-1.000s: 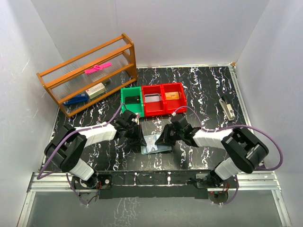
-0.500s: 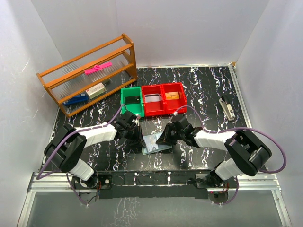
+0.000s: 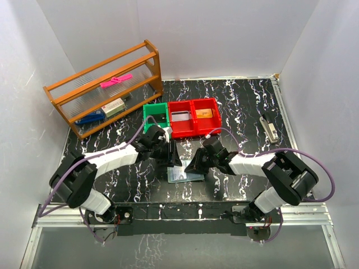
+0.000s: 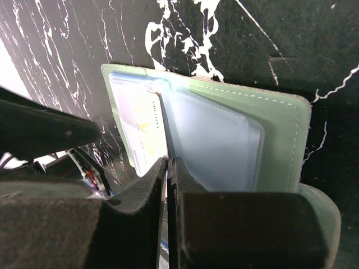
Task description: Take the credit cards out of the card holder
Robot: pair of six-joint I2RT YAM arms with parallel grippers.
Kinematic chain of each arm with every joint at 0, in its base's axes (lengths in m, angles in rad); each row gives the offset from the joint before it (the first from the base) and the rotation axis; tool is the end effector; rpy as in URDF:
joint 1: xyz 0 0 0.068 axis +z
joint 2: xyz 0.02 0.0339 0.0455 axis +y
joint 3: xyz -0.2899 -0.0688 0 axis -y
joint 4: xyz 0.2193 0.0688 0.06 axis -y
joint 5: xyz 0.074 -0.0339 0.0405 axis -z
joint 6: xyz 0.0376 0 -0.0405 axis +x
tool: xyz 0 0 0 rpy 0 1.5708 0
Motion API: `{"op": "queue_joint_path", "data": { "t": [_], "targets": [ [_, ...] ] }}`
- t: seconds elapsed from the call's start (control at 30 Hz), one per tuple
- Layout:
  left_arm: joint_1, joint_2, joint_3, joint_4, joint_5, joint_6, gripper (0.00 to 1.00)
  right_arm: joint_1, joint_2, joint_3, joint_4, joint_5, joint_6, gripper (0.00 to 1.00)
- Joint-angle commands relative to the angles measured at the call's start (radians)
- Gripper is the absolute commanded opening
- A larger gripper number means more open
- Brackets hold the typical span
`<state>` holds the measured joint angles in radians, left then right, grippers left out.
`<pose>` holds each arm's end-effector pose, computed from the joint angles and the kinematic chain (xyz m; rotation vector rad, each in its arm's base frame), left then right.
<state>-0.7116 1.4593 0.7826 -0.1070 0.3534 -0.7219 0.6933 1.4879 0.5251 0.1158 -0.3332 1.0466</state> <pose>0.1988 -0.1886 0.2339 0.1774 2.5729 -1.0478 0.1791 0.1648 0.1746 0.3071 2.7040 1.0803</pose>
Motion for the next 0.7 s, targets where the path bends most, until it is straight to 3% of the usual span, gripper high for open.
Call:
{"op": "queue_joint_path", "data": {
  "t": [0.0,0.27,0.67],
  "targets": [
    [-0.026,0.07,0.02,-0.036,0.038,0.019,0.47,-0.002,0.009,-0.016,0.07,-0.012,0.024,0.03],
    [-0.048,0.154,0.037,-0.151,-0.046,0.053,0.35,-0.002,0.007,-0.024,0.093,-0.019,0.036,0.03],
    [-0.049,0.173,0.02,-0.215,-0.116,0.081,0.27,-0.02,-0.063,-0.033,0.031,0.033,0.027,0.03]
  ]
}}
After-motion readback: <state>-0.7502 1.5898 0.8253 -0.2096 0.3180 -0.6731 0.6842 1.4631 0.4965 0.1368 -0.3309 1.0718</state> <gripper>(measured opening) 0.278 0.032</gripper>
